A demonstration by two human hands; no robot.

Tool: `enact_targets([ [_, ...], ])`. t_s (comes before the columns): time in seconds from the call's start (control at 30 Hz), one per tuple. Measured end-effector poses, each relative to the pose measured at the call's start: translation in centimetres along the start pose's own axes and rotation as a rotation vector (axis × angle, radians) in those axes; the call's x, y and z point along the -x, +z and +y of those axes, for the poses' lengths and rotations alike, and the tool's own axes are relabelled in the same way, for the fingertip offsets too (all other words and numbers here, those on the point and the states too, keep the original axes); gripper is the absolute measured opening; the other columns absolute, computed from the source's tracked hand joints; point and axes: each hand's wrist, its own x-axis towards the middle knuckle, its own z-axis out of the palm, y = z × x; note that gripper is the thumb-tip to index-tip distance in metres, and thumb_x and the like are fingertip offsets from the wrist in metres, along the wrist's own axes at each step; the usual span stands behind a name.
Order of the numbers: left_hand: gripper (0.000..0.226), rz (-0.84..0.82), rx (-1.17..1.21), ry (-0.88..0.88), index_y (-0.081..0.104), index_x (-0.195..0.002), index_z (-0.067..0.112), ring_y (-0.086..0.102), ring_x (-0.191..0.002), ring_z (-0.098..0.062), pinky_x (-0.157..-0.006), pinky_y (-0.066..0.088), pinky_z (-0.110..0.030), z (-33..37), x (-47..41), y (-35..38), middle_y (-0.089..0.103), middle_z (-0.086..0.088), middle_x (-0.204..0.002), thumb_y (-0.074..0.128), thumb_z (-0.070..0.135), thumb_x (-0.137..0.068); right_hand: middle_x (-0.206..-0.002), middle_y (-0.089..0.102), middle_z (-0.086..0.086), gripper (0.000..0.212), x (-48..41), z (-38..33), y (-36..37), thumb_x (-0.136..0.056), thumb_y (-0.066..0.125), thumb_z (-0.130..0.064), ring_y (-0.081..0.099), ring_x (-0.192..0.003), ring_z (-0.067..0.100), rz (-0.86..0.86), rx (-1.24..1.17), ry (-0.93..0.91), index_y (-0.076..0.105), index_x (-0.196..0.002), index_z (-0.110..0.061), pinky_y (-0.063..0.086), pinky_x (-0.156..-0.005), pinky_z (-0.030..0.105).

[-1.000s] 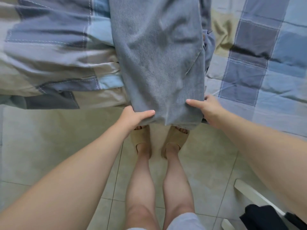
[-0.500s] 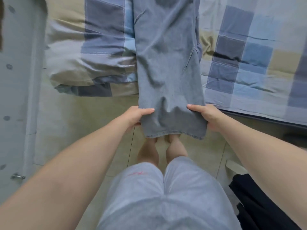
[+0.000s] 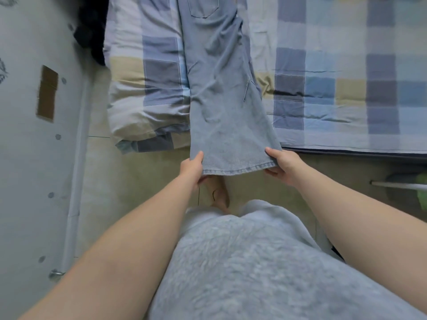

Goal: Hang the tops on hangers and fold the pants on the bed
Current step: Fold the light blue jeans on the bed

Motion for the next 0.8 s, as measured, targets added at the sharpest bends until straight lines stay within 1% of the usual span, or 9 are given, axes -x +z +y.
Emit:
enact_targets([
  [0.03,0.034,-0.001,-0.004,0.012,0.061,-0.121,0.016,0.065,-0.091,-0.019,-0.057,0.052,-0.028,0.1,0.5,-0.5,0.067,-0.001,-0.107,0.058,0.041,-0.099,-0.078,0.075,-0.001,0.009,0.7,0.3,0.0,-0.094,0.069,-0.020,0.072,-0.067,0.015,-0.002,-0.038,-0.008,0.064,-0.101,-0.016,0.056,-0.058,0.029],
  [0.13,0.043,-0.007,-0.039,0.051,0.060,-0.128,0.018,0.062,-0.111,-0.023,-0.069,0.055,-0.034,-0.4,1.7,-2.1,0.064,-0.002,-0.125,0.057,0.048,-0.098,-0.091,0.074,0.003,0.010,2.6,1.6,0.0,-0.094,0.069,-0.021,0.071,-0.079,0.018,-0.034,-0.107,-0.040,0.065,-0.101,-0.015,0.057,-0.066,0.033],
  [0.2,0.051,-0.005,-0.069,0.081,0.056,-0.135,0.018,0.059,-0.116,-0.025,-0.073,0.057,-0.035,-1.6,2.6,-3.4,0.059,-0.002,-0.132,0.056,0.052,-0.098,-0.091,0.074,0.002,0.008,3.9,3.0,0.2,-0.095,0.068,-0.022,0.070,-0.078,0.018,-0.063,-0.131,-0.055,0.065,-0.100,-0.016,0.056,-0.067,0.032],
  [0.3,0.054,0.008,-0.095,0.121,0.054,-0.137,0.017,0.058,-0.117,-0.026,-0.070,0.056,-0.034,-4.6,4.2,-5.3,0.057,-0.002,-0.135,0.054,0.053,-0.098,-0.090,0.072,0.002,0.009,5.8,6.2,0.1,-0.095,0.067,-0.022,0.068,-0.078,0.018,-0.093,-0.133,-0.055,0.065,-0.101,-0.015,0.055,-0.068,0.032],
  [0.37,0.051,0.021,-0.091,0.124,0.056,-0.133,0.017,0.061,-0.113,-0.026,-0.067,0.056,-0.033,-7.3,5.3,-6.5,0.060,-0.003,-0.130,0.054,0.053,-0.098,-0.086,0.072,0.001,0.008,7.0,9.1,-0.3,-0.095,0.066,-0.021,0.067,-0.076,0.018,-0.102,-0.130,-0.049,0.064,-0.101,-0.015,0.054,-0.068,0.032],
  [0.47,0.044,0.025,-0.079,0.092,0.061,-0.122,0.017,0.067,-0.096,-0.023,-0.067,0.055,-0.032,-12.2,7.2,-8.4,0.068,-0.004,-0.116,0.054,0.053,-0.098,-0.070,0.074,-0.003,0.006,9.0,13.7,-1.4,-0.095,0.066,-0.021,0.067,-0.072,0.016,-0.127,-0.118,-0.007,0.064,-0.093,-0.016,0.053,-0.067,0.032],
  [0.53,0.042,0.026,-0.131,0.058,0.061,-0.117,0.017,0.067,-0.087,-0.021,-0.067,0.054,-0.032,-16.0,8.7,-9.7,0.067,-0.001,-0.107,0.052,0.054,-0.098,-0.071,0.074,-0.004,0.006,10.3,17.4,-2.5,-0.095,0.067,-0.022,0.068,-0.074,0.016,-0.137,-0.104,0.031,0.064,-0.093,-0.017,0.052,-0.069,0.031],
  [0.63,0.045,0.046,-0.294,0.064,0.060,-0.118,0.017,0.065,-0.081,-0.020,-0.067,0.050,-0.031,-21.0,10.3,-11.6,0.066,0.000,-0.101,0.048,0.057,-0.099,-0.073,0.074,-0.002,0.006,11.8,22.5,-4.1,-0.093,0.068,-0.022,0.069,-0.075,0.015,-0.151,-0.077,0.087,0.065,-0.092,-0.017,0.053,-0.069,0.031],
  [0.8,0.040,0.095,-0.404,0.038,0.057,-0.112,0.018,0.061,-0.071,-0.020,-0.059,0.038,-0.029,-24.6,12.1,-13.0,0.064,0.000,-0.090,0.046,0.054,-0.101,-0.071,0.073,0.002,0.008,13.1,27.1,-5.3,-0.092,0.069,-0.021,0.070,-0.067,0.015,-0.173,-0.045,0.170,0.065,-0.089,-0.015,0.054,-0.067,0.031],
])
